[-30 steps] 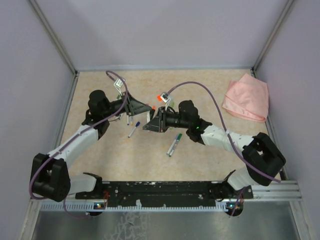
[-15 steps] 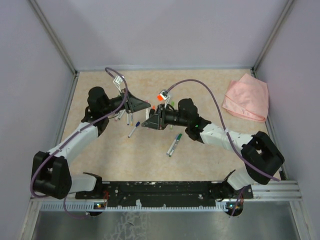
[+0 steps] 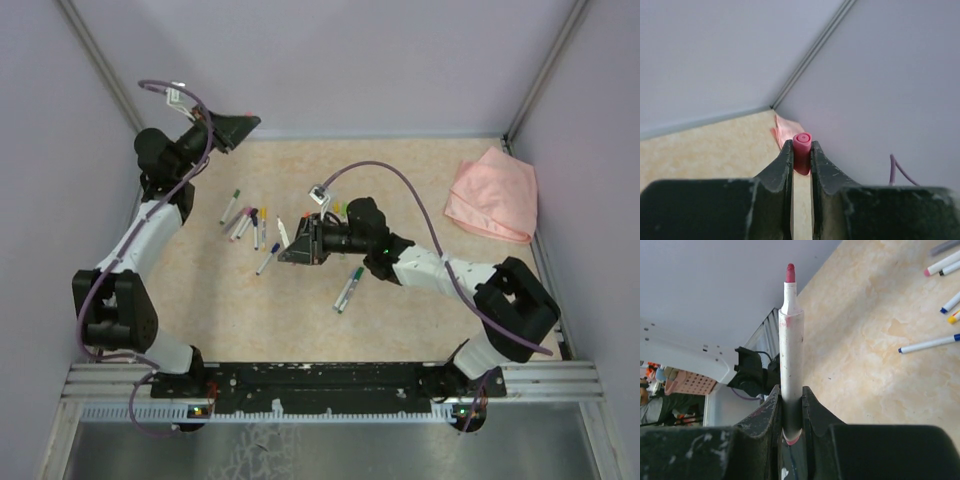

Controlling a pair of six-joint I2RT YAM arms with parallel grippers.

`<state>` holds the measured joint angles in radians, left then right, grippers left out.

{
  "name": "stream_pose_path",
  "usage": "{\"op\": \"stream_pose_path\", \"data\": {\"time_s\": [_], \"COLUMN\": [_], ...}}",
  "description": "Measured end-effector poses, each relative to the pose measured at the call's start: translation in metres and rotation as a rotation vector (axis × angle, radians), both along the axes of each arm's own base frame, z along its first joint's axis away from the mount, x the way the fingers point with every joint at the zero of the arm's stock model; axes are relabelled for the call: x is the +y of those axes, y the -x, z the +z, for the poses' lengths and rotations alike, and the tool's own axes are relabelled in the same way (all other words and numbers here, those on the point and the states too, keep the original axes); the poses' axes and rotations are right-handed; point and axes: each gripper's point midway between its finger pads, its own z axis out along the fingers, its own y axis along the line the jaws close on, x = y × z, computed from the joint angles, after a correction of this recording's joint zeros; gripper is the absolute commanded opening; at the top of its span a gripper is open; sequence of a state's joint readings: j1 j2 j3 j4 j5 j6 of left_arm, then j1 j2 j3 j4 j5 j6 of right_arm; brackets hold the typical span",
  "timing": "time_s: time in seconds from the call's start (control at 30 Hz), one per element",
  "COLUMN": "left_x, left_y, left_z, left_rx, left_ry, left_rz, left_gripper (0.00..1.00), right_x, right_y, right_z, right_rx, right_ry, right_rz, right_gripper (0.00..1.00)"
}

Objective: Open the pen caps
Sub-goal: Place the pen at the center of the board.

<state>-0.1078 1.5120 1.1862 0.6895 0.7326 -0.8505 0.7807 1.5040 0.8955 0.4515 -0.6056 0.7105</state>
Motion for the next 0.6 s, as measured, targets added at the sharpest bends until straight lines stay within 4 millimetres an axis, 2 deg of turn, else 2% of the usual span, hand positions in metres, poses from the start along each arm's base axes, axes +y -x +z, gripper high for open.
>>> {"op": "stream_pose_path", "data": {"time_s": [0.13, 0.27, 0.33, 0.43, 0.53, 0.6], "left_x": [0.006, 0.003, 0.001, -0.001, -0.001, 0.0], "left_y": [-0.011, -0.01, -0.006, 0.006, 0.022, 0.034], "left_z": [0.03, 0.024, 0.006, -0.041, -0.089, -0.113], "left_rx": [-0.076, -0.052, -0.003, 0.128, 0.264, 0.332], "left_ry": [0.033, 0.033, 0.022, -0.004, -0.043, -0.068], "left_rz": [0.039, 0.021, 0.006, -0.022, -0.042, -0.047], "left_gripper": [0.0, 0.0, 0.0, 0.0, 0.0, 0.0], "right_x": [-0.001, -0.011, -0.024, -0.053, -0.094, -0.122], "right_y": [0.003, -0.009, -0.019, -0.042, -0.071, -0.085], "right_z": [-0.009, -0.024, -0.034, -0.048, -0.06, -0.072], "right_rx": [0.025, 0.043, 0.052, 0.062, 0.067, 0.083], "right_ry": [0.029, 0.107, 0.169, 0.274, 0.378, 0.446], "right_rz": [0.007, -0.088, -0.173, -0.342, -0.54, -0.65], "right_gripper": [0.0, 0.0, 0.0, 0.0, 0.0, 0.0]}}
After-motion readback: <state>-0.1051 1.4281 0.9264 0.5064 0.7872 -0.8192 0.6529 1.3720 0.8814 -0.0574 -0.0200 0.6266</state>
